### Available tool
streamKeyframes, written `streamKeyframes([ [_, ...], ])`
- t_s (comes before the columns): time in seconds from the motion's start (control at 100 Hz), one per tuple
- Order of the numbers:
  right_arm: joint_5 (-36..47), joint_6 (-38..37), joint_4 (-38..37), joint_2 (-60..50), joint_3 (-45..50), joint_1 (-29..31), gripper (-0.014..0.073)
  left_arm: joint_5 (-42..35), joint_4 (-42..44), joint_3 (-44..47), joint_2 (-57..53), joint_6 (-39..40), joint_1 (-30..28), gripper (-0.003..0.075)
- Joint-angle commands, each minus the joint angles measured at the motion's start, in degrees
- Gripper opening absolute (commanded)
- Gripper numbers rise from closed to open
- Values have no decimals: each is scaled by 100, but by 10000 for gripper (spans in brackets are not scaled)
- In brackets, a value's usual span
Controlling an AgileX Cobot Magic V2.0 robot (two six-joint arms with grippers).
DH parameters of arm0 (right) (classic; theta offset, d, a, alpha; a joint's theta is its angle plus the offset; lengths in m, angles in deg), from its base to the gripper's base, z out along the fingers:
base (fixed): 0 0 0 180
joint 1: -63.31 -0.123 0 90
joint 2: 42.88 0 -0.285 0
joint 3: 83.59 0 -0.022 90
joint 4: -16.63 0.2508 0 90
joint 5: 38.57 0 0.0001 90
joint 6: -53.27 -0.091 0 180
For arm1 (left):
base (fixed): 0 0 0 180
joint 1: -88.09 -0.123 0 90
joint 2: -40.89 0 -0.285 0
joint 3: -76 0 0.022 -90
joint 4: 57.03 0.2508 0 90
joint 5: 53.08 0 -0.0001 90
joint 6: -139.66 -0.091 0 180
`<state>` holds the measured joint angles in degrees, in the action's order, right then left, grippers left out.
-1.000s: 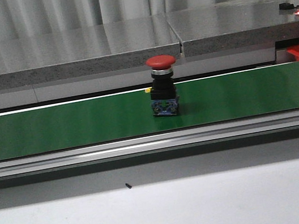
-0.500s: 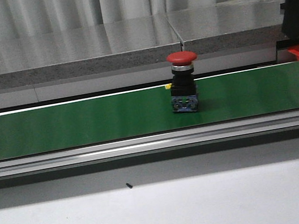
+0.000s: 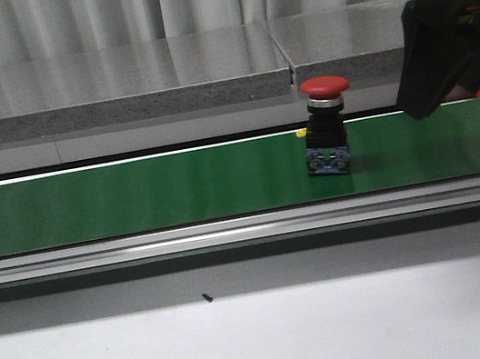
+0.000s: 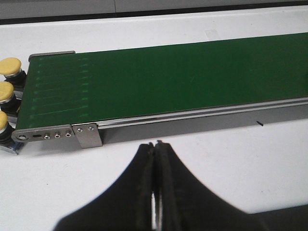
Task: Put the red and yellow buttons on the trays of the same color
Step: 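Grasp the red button on the belt with the right gripper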
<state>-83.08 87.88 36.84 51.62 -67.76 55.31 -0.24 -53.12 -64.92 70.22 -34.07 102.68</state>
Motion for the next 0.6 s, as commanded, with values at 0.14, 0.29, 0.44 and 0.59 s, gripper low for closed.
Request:
streamKeyframes([
  [0.14, 329, 568, 533, -25, -191, -8, 635, -367, -19, -140, 41, 45, 47, -19],
  [0.29, 253, 886, 942, 214, -398, -30, 635, -367, -19, -140, 41, 45, 47, -19],
  [0.44, 268, 1100, 1318, 403, -526, -119, 635, -367, -19, -140, 41, 45, 47, -19],
  [0.59, 415, 1137, 1391, 440, -526, -119, 594, -367, -19, -140, 41, 45, 47, -19],
])
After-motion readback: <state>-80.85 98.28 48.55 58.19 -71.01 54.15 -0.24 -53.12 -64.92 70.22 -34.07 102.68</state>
